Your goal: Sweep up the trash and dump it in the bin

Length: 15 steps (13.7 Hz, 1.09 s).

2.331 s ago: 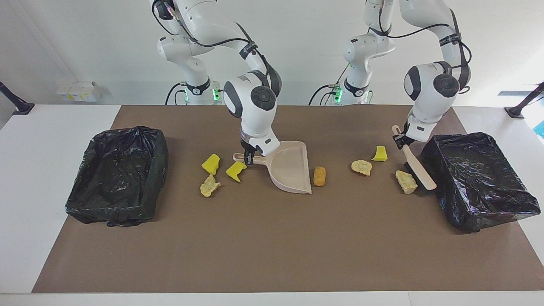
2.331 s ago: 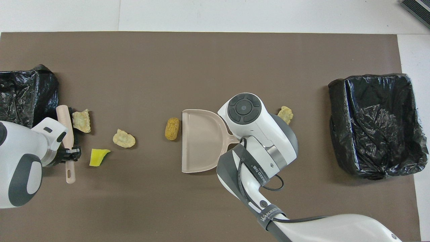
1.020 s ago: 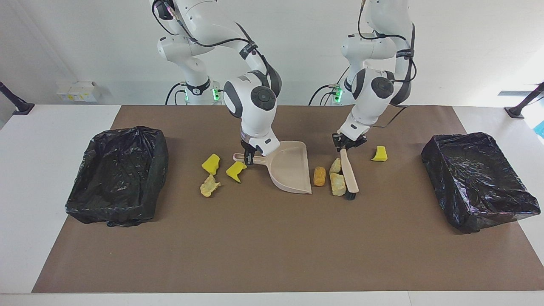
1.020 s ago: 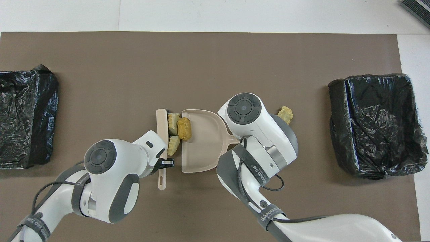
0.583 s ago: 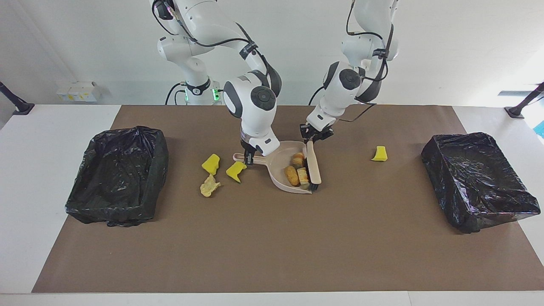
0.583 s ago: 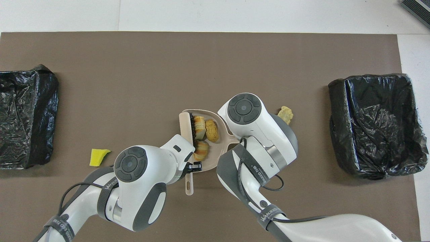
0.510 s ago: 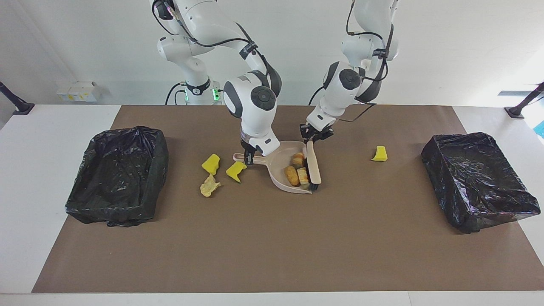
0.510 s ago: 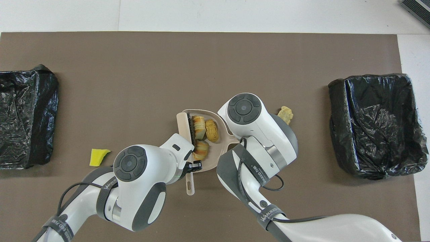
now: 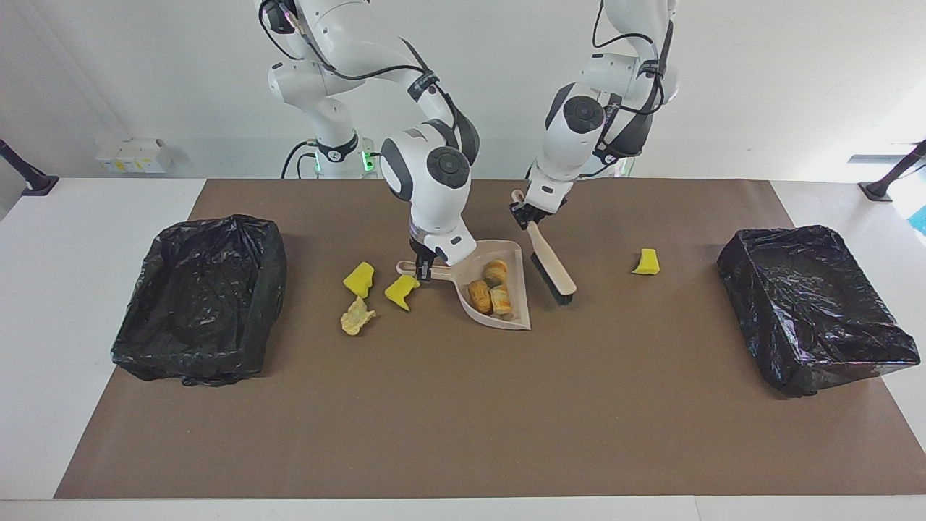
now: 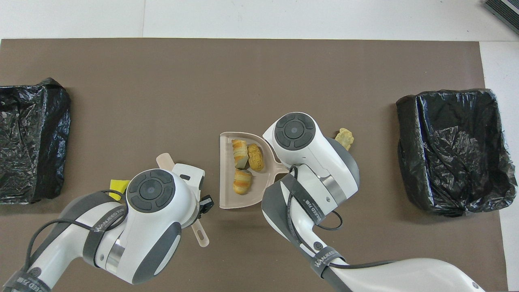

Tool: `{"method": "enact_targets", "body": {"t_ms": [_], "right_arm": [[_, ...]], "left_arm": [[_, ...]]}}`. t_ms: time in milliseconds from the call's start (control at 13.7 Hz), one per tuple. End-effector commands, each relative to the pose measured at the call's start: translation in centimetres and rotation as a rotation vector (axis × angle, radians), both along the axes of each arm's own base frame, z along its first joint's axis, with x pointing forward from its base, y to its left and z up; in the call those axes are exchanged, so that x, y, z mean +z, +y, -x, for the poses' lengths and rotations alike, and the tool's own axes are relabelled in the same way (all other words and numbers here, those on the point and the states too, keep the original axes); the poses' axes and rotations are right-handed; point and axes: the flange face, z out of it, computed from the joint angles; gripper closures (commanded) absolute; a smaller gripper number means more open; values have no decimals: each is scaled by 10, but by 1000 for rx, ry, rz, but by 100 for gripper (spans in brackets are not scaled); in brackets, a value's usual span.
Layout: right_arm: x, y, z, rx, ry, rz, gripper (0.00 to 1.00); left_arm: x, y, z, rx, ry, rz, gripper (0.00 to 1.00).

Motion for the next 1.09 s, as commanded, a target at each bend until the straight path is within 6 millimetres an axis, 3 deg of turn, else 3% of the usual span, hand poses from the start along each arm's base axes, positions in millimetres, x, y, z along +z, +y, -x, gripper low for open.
{"method": "enact_targets", "body": {"t_ms": [0, 219, 364, 583, 801, 1020], "right_arm": [[-1, -3, 8, 18, -8, 5, 100], [-1, -3, 7, 16, -8, 5, 100], [-1, -3, 7, 16, -8, 5, 100], [-1, -4, 8, 16, -6, 5, 100], [-1, -3, 8, 16, -7, 4, 100], [-1, -3, 7, 14, -7, 1, 100]], "left_arm": [[3, 33, 13, 69, 72, -110, 100], [0, 81, 29, 93, 121, -256, 100], [0, 122, 29, 167, 203, -322, 100], [-12, 151, 51, 196, 210, -358, 100], [-36, 156, 59, 129, 199, -318, 100], [-45, 142, 37, 104, 123, -188, 100]]}}
